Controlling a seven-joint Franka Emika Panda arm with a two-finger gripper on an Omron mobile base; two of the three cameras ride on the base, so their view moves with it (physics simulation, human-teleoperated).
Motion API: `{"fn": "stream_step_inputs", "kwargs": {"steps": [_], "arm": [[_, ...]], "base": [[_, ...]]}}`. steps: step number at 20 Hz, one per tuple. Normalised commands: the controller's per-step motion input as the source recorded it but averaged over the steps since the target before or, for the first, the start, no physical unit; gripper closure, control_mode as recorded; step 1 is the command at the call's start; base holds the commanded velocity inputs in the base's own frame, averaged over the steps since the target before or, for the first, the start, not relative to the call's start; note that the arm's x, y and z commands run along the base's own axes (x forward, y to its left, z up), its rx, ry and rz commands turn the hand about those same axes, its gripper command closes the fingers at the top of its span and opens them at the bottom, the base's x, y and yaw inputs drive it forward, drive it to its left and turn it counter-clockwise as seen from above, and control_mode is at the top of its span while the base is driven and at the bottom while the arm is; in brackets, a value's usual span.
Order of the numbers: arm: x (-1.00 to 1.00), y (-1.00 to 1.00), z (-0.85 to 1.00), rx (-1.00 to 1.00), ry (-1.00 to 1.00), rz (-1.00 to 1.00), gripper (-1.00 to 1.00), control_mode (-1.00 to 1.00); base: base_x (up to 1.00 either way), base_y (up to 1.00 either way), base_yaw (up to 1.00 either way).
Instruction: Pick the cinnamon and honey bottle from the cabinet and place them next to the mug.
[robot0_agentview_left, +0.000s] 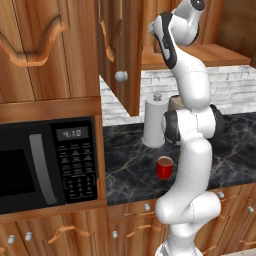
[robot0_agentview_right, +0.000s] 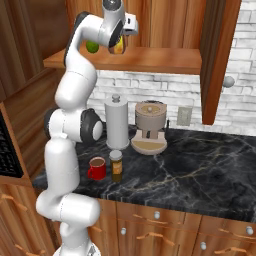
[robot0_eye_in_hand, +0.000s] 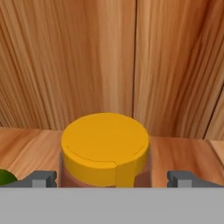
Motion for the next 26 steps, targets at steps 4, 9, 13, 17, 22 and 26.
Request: {"fn": "stream_step_inputs", "kwargs": {"steps": [4,9,13,17,22,26], "arm": [[0.03,0.0,-0.21,0.0,0.01,0.0,-1.0,-1.0],[0.0,0.0,-0.07,0.0,0.01,0.0,-1.0,-1.0],[0.0,0.0,0.0,0.0,0.0,0.0,-1.0,-1.0],[0.0,0.0,0.0,0.0,0.0,0.0,1.0,-1.0],[0.0,0.0,0.0,0.0,0.0,0.0,1.0,-1.0],[-0.01,0.0,0.0,0.0,0.0,0.0,1.0,-1.0]], "base": [[0.0,0.0,0.0],[0.0,0.0,0.0],[0.0,0.0,0.0],[0.0,0.0,0.0],[0.0,0.0,0.0],[0.0,0.0,0.0]]}}
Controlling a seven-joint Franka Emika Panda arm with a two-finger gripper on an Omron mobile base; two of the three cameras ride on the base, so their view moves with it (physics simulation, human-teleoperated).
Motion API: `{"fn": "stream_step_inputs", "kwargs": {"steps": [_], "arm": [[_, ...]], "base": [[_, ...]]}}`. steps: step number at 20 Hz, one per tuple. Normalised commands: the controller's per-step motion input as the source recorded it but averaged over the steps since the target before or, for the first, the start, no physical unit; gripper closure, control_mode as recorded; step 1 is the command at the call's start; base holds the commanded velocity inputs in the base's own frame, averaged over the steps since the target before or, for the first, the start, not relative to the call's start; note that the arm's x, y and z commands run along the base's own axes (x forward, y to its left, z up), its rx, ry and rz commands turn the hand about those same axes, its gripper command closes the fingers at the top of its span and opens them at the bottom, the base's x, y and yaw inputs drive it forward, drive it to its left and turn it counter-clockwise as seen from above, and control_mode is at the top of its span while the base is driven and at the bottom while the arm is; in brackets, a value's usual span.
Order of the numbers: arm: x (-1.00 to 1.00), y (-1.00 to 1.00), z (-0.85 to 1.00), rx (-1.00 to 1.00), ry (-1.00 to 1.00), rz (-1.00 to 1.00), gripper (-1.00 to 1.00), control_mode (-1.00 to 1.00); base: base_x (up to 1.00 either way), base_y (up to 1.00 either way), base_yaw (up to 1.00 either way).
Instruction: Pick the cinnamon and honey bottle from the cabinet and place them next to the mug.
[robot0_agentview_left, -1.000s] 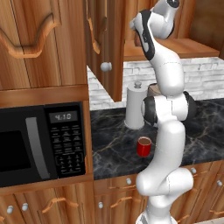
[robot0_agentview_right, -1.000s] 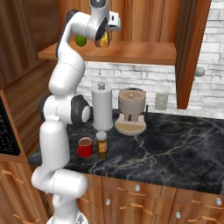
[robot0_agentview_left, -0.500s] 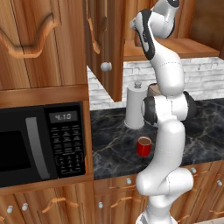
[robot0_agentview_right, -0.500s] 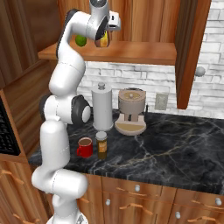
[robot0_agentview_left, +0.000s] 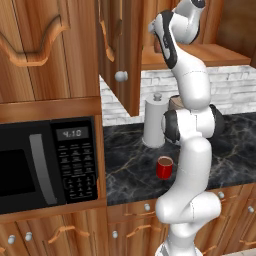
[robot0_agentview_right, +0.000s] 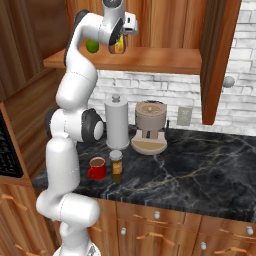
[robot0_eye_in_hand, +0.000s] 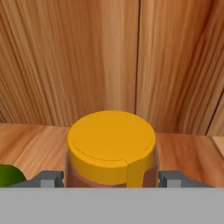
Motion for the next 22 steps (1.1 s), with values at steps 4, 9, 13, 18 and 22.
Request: {"fn": "stream_step_inputs", "kwargs": {"steps": [4,9,13,18,22], "arm": [[-0.24,0.0,0.0,0.0,-0.02,0.0,1.0,-1.0],[-0.78,0.0,0.0,0.0,-0.13,0.06,1.0,-1.0],[-1.0,0.0,-0.08,0.0,-0.17,0.09,1.0,-1.0],[-1.0,0.0,-0.2,0.0,-0.14,0.09,1.0,-1.0],[-0.99,0.0,-0.01,0.0,-0.09,0.1,1.0,-1.0]], "base": [[0.0,0.0,0.0],[0.0,0.0,0.0],[0.0,0.0,0.0],[0.0,0.0,0.0],[0.0,0.0,0.0]]}}
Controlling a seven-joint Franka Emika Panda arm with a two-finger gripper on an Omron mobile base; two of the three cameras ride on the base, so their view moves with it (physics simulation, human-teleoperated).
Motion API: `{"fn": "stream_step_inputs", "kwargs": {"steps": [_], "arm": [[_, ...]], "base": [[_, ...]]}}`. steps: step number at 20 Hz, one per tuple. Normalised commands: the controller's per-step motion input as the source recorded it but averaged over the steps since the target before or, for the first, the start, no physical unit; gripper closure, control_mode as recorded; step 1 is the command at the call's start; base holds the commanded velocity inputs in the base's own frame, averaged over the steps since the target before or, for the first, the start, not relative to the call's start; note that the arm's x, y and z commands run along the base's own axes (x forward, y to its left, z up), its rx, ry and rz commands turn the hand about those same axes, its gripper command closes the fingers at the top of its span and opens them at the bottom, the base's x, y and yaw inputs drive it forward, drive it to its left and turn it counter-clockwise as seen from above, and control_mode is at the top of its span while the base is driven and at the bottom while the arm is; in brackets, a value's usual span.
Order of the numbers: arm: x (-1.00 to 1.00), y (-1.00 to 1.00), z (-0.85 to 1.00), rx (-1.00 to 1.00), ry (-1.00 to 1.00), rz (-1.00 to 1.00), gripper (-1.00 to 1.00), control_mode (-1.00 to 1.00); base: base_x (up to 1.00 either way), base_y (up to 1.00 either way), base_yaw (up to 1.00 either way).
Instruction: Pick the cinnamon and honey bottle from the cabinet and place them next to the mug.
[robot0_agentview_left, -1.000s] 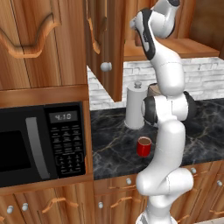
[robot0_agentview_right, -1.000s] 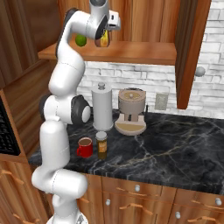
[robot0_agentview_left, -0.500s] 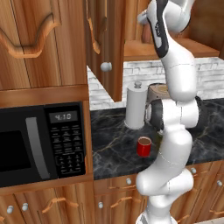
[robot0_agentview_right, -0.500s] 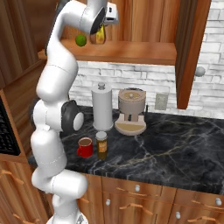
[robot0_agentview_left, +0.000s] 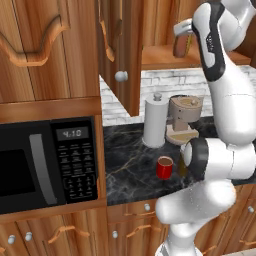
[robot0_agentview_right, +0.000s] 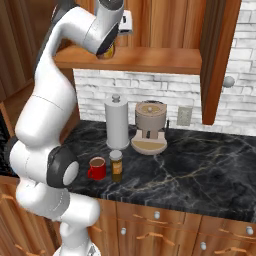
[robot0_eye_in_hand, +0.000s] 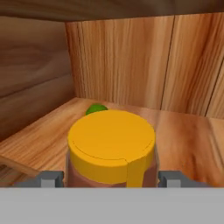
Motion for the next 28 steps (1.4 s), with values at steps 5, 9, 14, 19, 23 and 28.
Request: {"fn": "stream_step_inputs", "kwargs": {"steps": [5,9,14,19,23,28], "arm": [[-1.0,-0.02,-0.01,0.0,-0.05,0.13,1.0,-1.0],[-1.0,-0.13,0.0,0.0,0.0,0.15,1.0,-1.0],[-1.0,-0.19,-0.03,0.0,0.0,0.15,1.0,-1.0],[-0.93,-0.27,-0.62,0.0,0.0,0.18,1.0,-1.0],[-0.81,-0.33,-0.69,0.0,0.0,0.19,1.0,-1.0],[-0.53,-0.31,-0.62,0.0,0.0,0.17,1.0,-1.0]], "base": [[0.0,0.0,0.0],[0.0,0.0,0.0],[0.0,0.0,0.0],[0.0,0.0,0.0],[0.0,0.0,0.0],[0.0,0.0,0.0]]}}
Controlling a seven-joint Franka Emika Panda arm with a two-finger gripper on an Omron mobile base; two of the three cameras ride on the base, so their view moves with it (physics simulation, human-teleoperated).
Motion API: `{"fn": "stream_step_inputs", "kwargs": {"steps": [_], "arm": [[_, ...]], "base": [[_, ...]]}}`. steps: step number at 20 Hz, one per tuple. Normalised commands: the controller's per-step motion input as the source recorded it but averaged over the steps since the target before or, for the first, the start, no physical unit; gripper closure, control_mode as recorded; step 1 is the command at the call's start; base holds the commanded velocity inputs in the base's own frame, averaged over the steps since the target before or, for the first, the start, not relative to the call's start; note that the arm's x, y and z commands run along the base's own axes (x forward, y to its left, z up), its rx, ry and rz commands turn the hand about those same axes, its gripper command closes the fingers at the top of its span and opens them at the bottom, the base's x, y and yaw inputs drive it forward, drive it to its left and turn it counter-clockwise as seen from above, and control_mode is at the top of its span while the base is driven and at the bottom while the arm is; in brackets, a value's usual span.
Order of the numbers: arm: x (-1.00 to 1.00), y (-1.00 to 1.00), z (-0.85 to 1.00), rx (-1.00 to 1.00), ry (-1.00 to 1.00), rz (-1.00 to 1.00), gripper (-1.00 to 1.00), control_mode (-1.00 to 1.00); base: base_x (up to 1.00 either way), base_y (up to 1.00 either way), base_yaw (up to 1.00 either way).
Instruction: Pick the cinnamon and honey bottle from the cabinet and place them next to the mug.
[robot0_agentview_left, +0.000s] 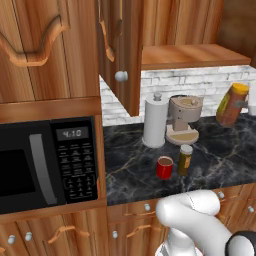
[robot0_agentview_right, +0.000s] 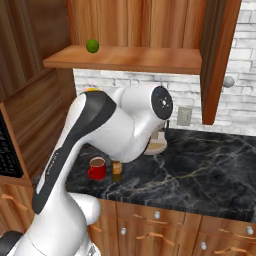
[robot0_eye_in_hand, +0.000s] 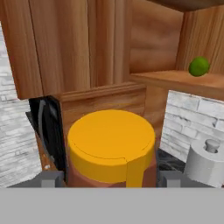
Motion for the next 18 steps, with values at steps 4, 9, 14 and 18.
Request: {"fn": "stream_step_inputs", "kwargs": {"steps": [4,9,14,18], "arm": [[-0.15,-0.11,-0.75,-0.01,0.02,0.15,1.0,-1.0],[0.02,0.0,-0.61,0.0,0.03,0.09,1.0,-1.0],[0.21,-0.09,-0.49,0.0,0.0,0.03,1.0,-1.0],[0.5,-0.32,-0.42,0.0,0.07,0.0,1.0,-1.0]], "base": [[0.0,0.0,0.0],[0.0,0.0,0.0],[0.0,0.0,0.0],[0.0,0.0,0.0]]}}
